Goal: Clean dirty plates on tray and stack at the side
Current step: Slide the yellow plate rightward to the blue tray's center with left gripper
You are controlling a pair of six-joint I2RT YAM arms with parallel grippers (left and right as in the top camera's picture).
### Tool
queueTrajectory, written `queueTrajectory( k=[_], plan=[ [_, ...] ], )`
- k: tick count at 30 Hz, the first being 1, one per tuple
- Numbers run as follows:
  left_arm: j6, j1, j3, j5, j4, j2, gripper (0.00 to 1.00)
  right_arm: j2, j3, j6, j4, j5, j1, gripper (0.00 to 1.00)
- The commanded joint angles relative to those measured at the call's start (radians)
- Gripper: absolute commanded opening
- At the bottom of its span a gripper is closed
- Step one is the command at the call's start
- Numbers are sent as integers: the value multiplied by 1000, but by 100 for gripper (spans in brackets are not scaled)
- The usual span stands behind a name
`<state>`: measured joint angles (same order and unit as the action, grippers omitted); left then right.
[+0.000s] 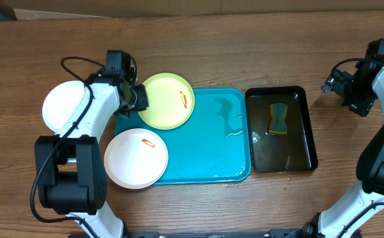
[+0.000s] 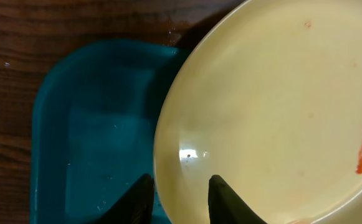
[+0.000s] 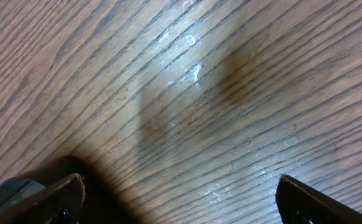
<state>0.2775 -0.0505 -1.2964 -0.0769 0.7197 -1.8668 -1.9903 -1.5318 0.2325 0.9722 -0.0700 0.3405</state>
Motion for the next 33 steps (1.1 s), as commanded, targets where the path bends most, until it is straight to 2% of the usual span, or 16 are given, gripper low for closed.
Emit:
queueTrajectory(
  k=[1,6,14,15,19,26,33],
  plan=[
    [-19,-2,27,11,-23,-13,32,38,-27,4,-2,10,3,100],
    [-19,-2,27,84,-26,-13,33,37,-27,4,-2,10,3,100],
    [-15,-17,72,87,-103,-14,32,37,-27,4,-2,10,3,100],
    [-15,-21,87,87,-128,-14,31,38,-27,4,-2,10,3,100],
    [0,-27,100,84,-175,-14,17,38,-27,4,-2,10,3,100],
    [12,-34,99,-39,-158,-14,16,38,-27,4,-2,10,3,100],
    [14,-79,99,-43,-141,-14,21,37,-27,4,-2,10,3,100]
  ],
)
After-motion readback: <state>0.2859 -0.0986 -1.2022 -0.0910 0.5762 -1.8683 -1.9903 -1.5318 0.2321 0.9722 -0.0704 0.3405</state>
